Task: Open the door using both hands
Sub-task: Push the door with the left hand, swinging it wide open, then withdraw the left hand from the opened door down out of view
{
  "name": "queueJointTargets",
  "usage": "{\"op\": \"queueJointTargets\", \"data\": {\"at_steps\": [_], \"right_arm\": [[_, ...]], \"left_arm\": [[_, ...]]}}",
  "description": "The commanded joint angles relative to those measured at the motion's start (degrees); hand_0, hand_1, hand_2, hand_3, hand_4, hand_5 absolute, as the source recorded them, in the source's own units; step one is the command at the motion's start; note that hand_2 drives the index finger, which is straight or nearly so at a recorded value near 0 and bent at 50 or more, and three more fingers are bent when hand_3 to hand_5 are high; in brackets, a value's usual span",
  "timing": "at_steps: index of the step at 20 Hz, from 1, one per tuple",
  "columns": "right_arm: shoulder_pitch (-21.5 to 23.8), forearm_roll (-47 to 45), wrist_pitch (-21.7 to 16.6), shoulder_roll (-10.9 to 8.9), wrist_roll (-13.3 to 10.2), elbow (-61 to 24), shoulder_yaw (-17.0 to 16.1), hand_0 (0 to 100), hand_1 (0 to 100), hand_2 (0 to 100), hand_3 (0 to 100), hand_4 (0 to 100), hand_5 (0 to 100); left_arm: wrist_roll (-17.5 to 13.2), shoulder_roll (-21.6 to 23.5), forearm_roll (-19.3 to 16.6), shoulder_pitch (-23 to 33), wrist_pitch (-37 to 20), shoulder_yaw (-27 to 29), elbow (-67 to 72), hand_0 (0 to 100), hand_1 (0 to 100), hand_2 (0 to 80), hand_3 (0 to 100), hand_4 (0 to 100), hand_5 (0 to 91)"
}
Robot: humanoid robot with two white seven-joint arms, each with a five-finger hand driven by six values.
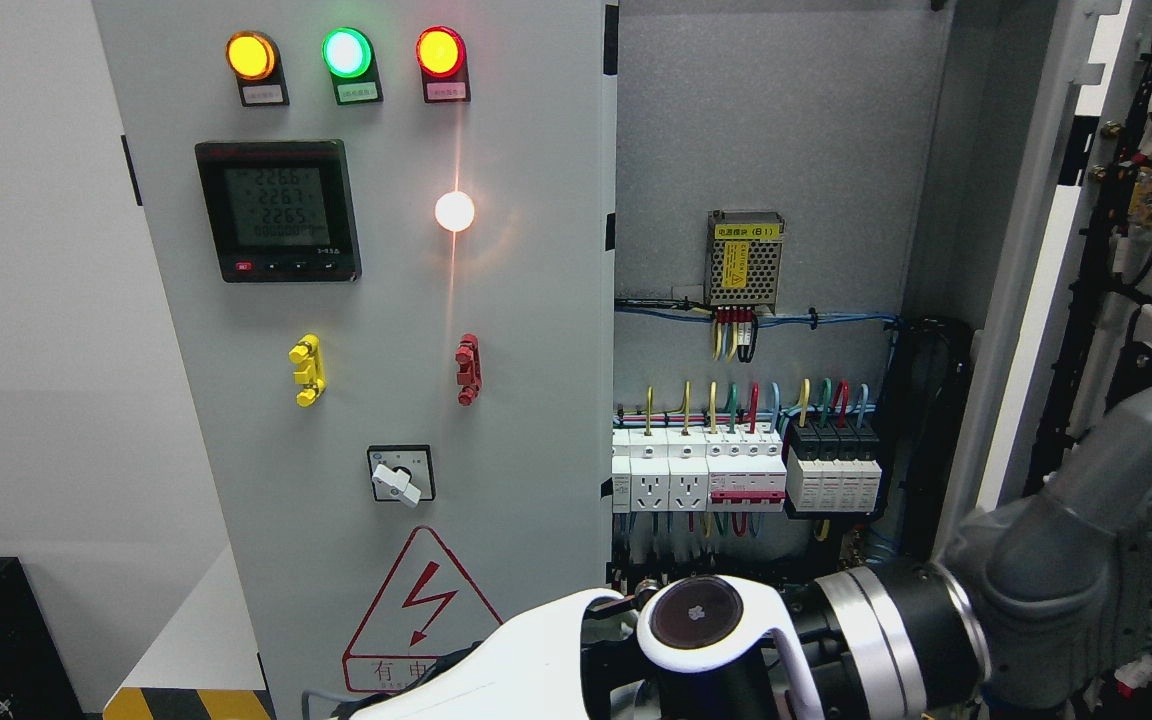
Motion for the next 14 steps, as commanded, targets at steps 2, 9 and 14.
{"op": "queueJointTargets", "data": {"at_steps": [2, 9, 14], "right_arm": [[0.00, 0.00, -0.02, 0.00, -0.02, 0.01, 0.00, 19, 0, 0, 0, 0, 0], [0.00, 0.00, -0.02, 0.00, -0.02, 0.01, 0.00, 19, 0, 0, 0, 0, 0], [0.00, 0.00, -0.02, 0.00, -0.02, 0.01, 0.00, 19, 0, 0, 0, 0, 0]], "left_arm": [[-0.33, -7.03, -0.26, -1.76, -0.05, -0.62, 5.87, 0, 0, 0.0, 0, 0, 0.0], [-0.24, -8.44, -0.26, -4.48, -0.31, -1.50, 7.81, 0, 0, 0.0, 0, 0, 0.0], [-0.24, -8.79, -0.17, -5.72, -0.57, -2.29, 10.18, 0, 0, 0.0, 0, 0, 0.0]]}}
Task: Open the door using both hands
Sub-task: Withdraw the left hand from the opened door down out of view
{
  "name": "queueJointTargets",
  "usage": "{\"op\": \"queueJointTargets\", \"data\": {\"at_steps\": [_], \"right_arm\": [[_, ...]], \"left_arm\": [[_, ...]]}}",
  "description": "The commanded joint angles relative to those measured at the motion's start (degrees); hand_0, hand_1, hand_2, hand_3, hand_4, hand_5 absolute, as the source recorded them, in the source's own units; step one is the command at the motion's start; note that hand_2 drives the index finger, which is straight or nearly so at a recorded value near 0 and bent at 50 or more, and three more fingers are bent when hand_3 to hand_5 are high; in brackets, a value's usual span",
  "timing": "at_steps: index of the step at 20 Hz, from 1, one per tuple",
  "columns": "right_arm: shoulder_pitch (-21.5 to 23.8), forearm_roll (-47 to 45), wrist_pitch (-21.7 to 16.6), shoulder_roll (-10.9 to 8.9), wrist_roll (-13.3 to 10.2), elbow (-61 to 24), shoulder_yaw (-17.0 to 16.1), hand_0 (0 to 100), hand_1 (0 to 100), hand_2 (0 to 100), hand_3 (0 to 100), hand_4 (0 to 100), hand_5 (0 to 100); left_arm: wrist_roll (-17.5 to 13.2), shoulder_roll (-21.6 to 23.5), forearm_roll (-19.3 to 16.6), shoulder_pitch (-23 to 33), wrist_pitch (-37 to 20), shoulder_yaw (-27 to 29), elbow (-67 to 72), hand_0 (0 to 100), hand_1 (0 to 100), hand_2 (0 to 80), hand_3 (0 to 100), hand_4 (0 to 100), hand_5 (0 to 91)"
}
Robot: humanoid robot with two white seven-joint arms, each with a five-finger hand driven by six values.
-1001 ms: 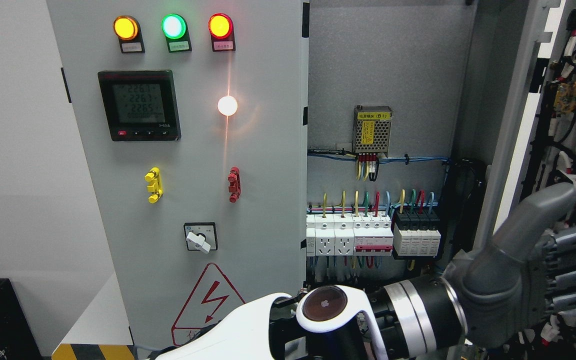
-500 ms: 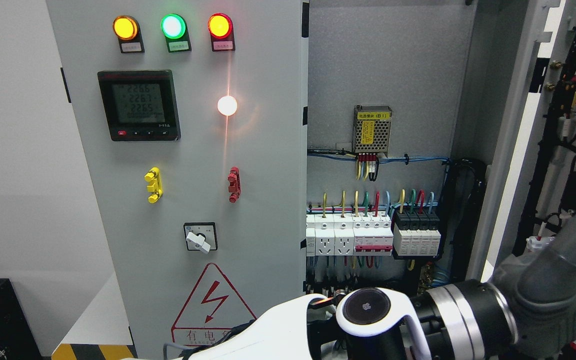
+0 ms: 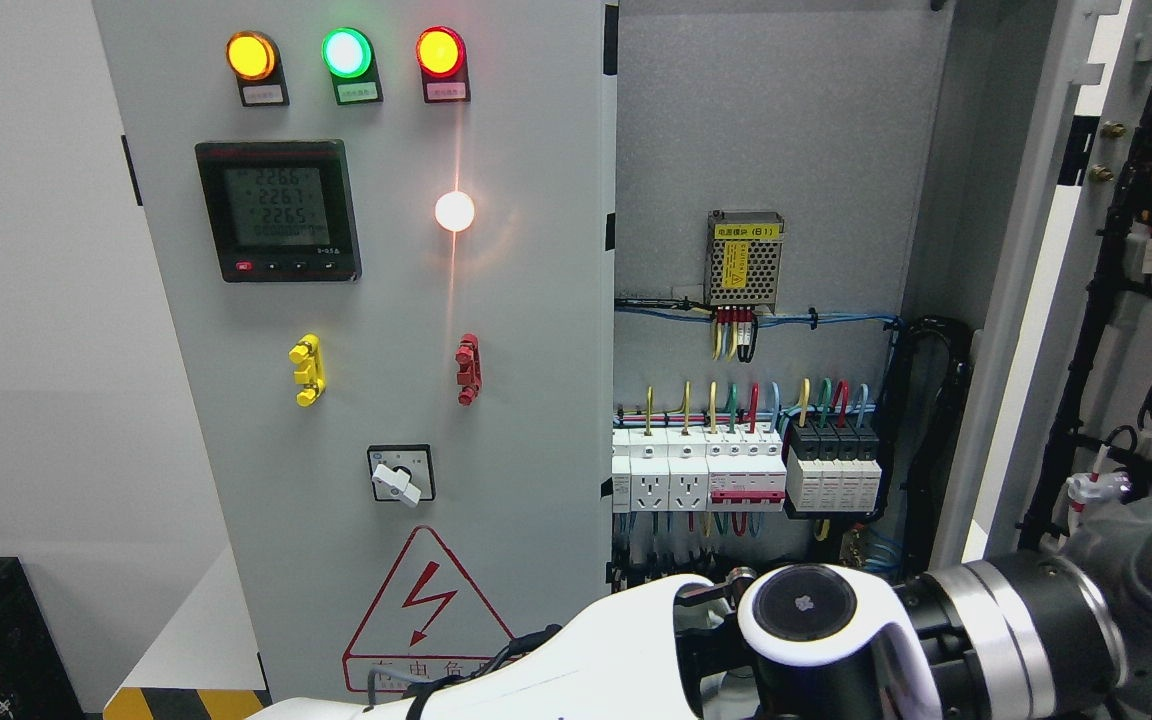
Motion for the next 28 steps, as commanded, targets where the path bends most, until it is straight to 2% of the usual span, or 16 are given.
{"op": "queueJointTargets", "data": {"at_steps": [1, 12, 15, 22, 28], "right_arm": [[0.00, 0.00, -0.02, 0.00, -0.03, 0.02, 0.00, 19, 0, 0, 0, 0, 0], [0.00, 0.00, -0.02, 0.00, -0.03, 0.02, 0.00, 19, 0, 0, 0, 0, 0], [0.00, 0.00, -0.02, 0.00, -0.03, 0.02, 0.00, 19, 0, 0, 0, 0, 0], [0.00, 0.00, -0.02, 0.00, -0.03, 0.02, 0.00, 19, 0, 0, 0, 0, 0], [0.00, 0.00, -0.02, 0.00, -0.03, -0.06, 0.00, 19, 0, 0, 0, 0, 0]], "left_arm": [[0.14, -2.77, 0.05, -1.42, -0.56, -1.91, 4.55, 0, 0, 0.0, 0, 0, 0.0], [0.31, -1.81, 0.23, -0.90, -0.83, -1.57, 2.71, 0, 0, 0.0, 0, 0, 0.0], [0.40, 2.04, 0.23, 0.07, -0.65, 0.18, -2.02, 0, 0, 0.0, 0, 0, 0.0], [0.31, 14.70, 0.58, 3.50, -0.74, 1.86, -13.11, 0, 0, 0.0, 0, 0, 0.0], [0.40, 21.65, 0.49, 7.97, -0.74, 3.70, -19.26, 0, 0, 0.0, 0, 0, 0.0]]}}
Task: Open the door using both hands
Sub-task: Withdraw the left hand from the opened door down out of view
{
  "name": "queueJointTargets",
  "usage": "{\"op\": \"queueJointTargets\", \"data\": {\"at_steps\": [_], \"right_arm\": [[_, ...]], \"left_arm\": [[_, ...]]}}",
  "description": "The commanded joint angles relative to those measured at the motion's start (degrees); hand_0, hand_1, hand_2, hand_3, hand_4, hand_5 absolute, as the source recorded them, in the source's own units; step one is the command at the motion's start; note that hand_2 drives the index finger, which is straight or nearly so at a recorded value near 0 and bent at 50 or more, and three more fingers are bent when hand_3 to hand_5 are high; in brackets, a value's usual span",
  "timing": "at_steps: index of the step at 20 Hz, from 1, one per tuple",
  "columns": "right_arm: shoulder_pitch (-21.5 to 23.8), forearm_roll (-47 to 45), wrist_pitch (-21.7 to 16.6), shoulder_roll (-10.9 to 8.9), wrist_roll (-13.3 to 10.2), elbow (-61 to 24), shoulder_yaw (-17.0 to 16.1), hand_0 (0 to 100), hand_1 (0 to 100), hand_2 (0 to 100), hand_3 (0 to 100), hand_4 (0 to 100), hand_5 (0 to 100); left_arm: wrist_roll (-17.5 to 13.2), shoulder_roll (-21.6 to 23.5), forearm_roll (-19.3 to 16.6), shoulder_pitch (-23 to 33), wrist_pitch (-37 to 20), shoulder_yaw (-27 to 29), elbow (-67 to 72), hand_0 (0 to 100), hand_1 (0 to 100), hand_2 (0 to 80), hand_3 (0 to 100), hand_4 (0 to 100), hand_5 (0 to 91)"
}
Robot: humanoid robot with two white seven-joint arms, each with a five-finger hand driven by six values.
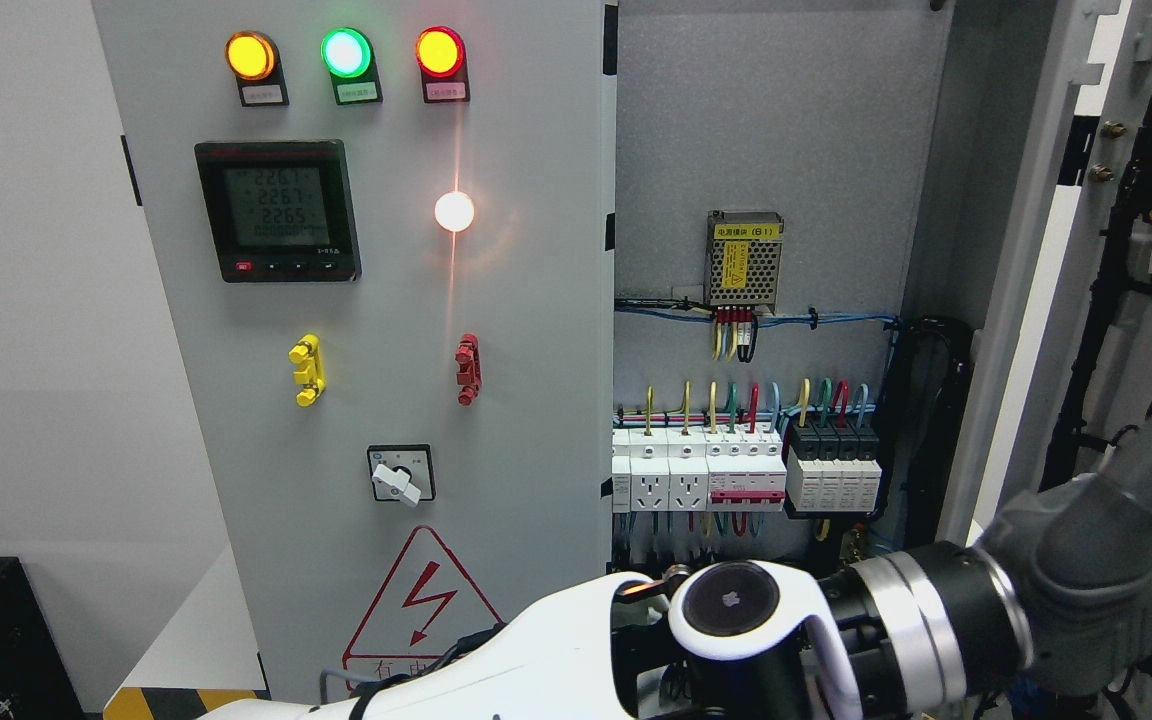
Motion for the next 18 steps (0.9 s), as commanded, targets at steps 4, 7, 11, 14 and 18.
{"op": "queueJointTargets", "data": {"at_steps": [4, 7, 11, 14, 18], "right_arm": [[0.00, 0.00, -0.02, 0.00, -0.03, 0.03, 0.00, 19, 0, 0, 0, 0, 0], [0.00, 0.00, -0.02, 0.00, -0.03, 0.03, 0.00, 19, 0, 0, 0, 0, 0], [0.00, 0.00, -0.02, 0.00, -0.03, 0.03, 0.00, 19, 0, 0, 0, 0, 0], [0.00, 0.00, -0.02, 0.00, -0.03, 0.03, 0.00, 19, 0, 0, 0, 0, 0], [0.00, 0.00, -0.02, 0.00, -0.03, 0.03, 0.00, 19, 0, 0, 0, 0, 0]], "left_arm": [[-0.27, 17.65, -0.16, 6.26, -0.27, 2.63, -12.59, 0, 0, 0.0, 0, 0, 0.0], [-0.27, 21.43, -0.24, 9.50, -0.35, 2.54, -12.68, 0, 0, 0.0, 0, 0, 0.0], [-0.45, 25.04, -1.73, 19.25, -0.27, 2.54, -12.50, 0, 0, 0.0, 0, 0, 0.0], [-0.54, 27.85, -6.47, 26.89, -0.09, 2.54, -12.33, 0, 0, 0.0, 0, 0, 0.0], [-0.71, 31.37, -14.64, 37.27, -0.27, 3.94, -11.19, 0, 0, 0.0, 0, 0, 0.0]]}}
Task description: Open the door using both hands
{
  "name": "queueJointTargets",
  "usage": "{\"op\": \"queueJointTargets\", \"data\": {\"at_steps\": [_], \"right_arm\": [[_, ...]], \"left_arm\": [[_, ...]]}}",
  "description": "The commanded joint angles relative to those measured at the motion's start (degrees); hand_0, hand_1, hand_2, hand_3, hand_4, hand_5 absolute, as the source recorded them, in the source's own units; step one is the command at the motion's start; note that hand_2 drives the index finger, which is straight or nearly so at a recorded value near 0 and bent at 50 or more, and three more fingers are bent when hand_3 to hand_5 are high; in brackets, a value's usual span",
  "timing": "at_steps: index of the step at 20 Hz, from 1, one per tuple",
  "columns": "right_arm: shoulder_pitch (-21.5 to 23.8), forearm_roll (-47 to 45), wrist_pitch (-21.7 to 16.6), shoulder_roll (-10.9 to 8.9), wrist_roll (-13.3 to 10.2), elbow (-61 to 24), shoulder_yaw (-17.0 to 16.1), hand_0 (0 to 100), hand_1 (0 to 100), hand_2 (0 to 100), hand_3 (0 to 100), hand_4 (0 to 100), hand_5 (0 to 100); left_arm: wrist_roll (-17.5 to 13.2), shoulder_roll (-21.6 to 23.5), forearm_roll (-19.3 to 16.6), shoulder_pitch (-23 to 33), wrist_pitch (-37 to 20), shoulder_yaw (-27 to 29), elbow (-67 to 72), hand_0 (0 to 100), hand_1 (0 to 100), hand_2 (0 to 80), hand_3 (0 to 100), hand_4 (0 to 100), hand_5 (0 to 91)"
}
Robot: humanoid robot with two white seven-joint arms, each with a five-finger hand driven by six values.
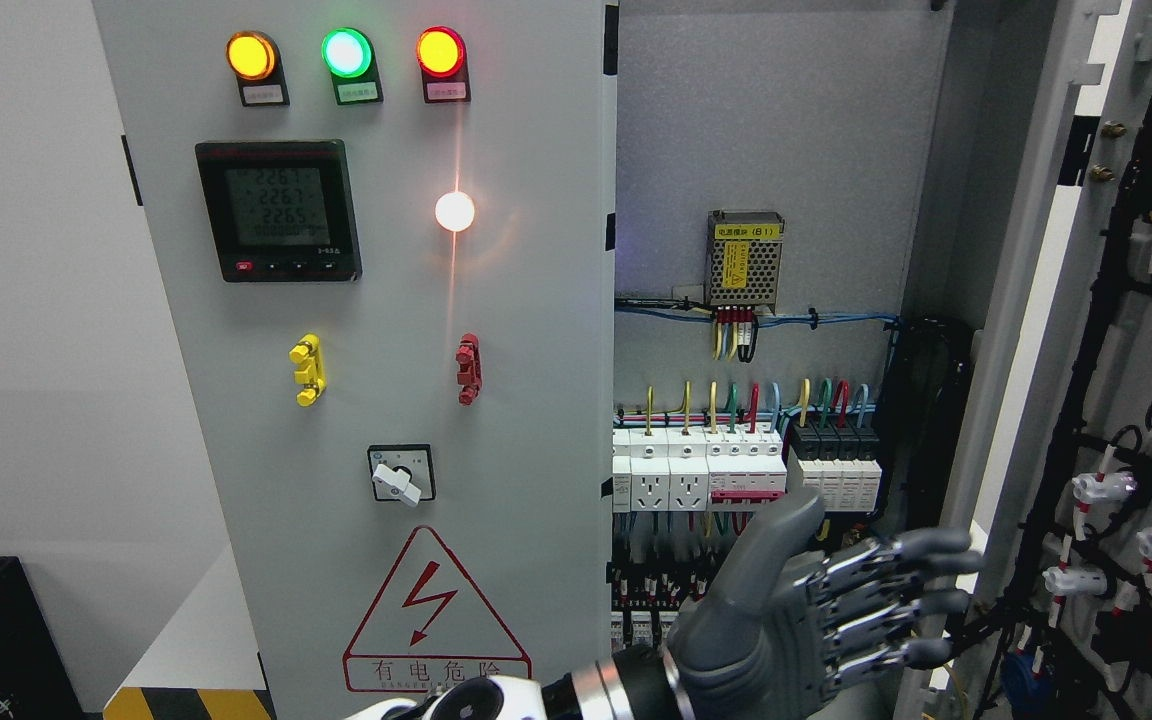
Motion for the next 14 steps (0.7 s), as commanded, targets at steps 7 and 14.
{"op": "queueJointTargets", "data": {"at_steps": [7, 14], "right_arm": [[0.00, 0.00, -0.02, 0.00, -0.03, 0.02, 0.00, 19, 0, 0, 0, 0, 0], [0.00, 0.00, -0.02, 0.00, -0.03, 0.02, 0.00, 19, 0, 0, 0, 0, 0]], "left_arm": [[-0.12, 11.98, -19.27, 36.16, -0.08, 10.24, 3.91, 0, 0, 0.0, 0, 0, 0.0], [-0.03, 7.77, -21.58, 52.54, -0.69, 18.61, 19.34, 0, 0, 0.0, 0, 0, 0.0]]}}
